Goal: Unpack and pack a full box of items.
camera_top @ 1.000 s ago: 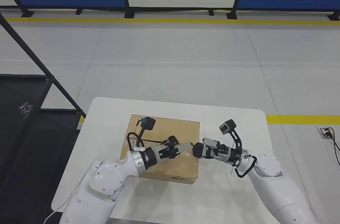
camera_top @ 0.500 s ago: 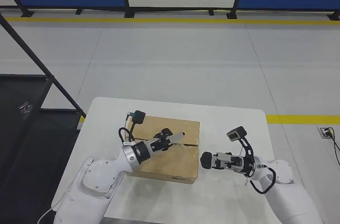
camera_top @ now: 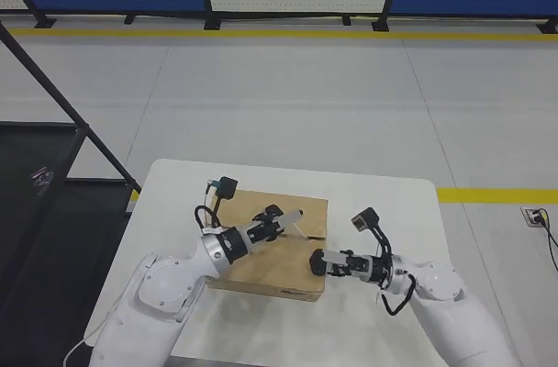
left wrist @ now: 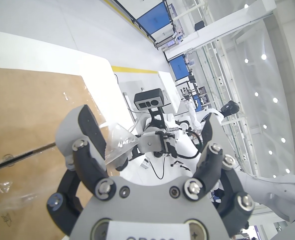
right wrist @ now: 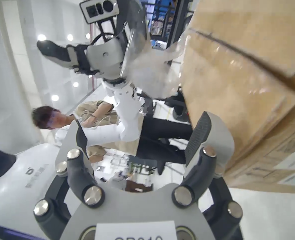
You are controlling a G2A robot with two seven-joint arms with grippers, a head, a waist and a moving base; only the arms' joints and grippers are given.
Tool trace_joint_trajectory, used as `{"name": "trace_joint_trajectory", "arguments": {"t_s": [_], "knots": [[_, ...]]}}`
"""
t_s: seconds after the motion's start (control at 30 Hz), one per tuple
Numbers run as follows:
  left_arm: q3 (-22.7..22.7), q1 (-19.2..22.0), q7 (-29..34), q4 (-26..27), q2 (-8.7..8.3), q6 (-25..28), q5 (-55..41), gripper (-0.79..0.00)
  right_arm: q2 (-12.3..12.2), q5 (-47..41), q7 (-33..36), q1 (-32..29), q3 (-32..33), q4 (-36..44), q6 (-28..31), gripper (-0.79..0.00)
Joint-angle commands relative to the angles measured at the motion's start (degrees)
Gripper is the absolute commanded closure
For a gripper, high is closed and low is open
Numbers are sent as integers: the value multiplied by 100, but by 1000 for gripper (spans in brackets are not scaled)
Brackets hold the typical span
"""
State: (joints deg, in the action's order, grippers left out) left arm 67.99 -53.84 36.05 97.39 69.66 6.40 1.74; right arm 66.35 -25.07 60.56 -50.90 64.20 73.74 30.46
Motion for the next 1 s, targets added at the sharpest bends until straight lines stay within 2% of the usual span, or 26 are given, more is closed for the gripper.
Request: {"name": "trace_joint_trajectory", "arguments": {"t_s": [0.0, 0.07, 0.4, 0.47, 0.6, 0.63, 0.67, 0.7, 0.73, 0.77, 0.83, 0.97], "knots": [[16, 3, -20, -4, 1, -6, -39, -785, -12, 646, -566, -247, 120, 267, 1157, -785], [31, 11, -35, -13, 0, -8, -38, -785, -39, 1119, -912, -523, 276, 468, 1805, -785], [46, 46, -57, -49, 5, -14, -108, -785, -41, 1406, -1050, -619, 287, 638, 1960, -785], [59, 49, -65, -51, 4, -17, -118, -785, -35, 2359, -1529, -686, 401, 850, 1921, -785], [71, 53, -56, -52, 2, -44, -123, -785, 50, 4650, -3059, -1083, 378, 1781, 1057, -785], [73, 53, -54, -52, 2, -45, -124, -785, 68, 5113, -3370, -1185, 341, 1957, 817, -643], [73, 53, -54, -52, 2, -45, -124, -785, 86, 5538, -3636, -1277, 301, 2086, 485, -459], [73, 54, -53, -52, 2, -45, -124, -785, 104, 5895, -3814, -1349, 229, 2201, 153, -339], [69, 56, -36, -52, 1, -46, -125, -785, 121, 6156, -3918, -1385, 151, 2291, -131, -274], [70, 59, -30, -55, 1, -46, -136, -785, 138, 6382, -4016, -1398, 97, 2340, -422, -240], [69, 64, -26, -57, 1, -46, -140, -785, 173, 6801, -4246, -1405, -9, 2445, -966, -225], [60, 71, -11, -60, 2, -41, -149, -785, 249, 7385, -4898, -1478, -199, 2571, -1798, -234]]}}
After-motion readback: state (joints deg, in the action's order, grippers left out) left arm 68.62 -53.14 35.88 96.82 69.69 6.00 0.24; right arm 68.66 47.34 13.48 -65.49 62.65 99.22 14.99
